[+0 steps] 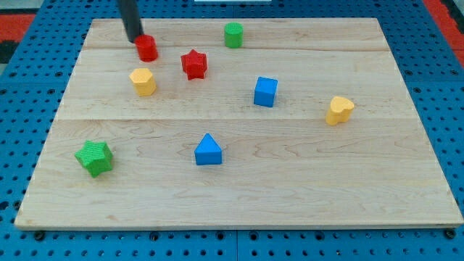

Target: Push the green circle vertical to the hexagon

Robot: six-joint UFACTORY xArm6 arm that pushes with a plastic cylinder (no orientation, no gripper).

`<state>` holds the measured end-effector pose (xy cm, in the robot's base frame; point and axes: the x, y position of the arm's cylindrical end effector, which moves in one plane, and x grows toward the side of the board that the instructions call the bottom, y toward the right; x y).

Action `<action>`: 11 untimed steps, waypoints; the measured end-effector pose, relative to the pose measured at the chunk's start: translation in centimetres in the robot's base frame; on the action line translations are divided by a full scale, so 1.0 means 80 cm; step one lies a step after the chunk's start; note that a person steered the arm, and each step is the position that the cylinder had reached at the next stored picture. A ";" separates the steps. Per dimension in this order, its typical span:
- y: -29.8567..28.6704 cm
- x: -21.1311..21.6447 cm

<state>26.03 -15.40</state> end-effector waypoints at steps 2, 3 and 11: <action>0.112 0.036; 0.207 0.034; 0.048 -0.016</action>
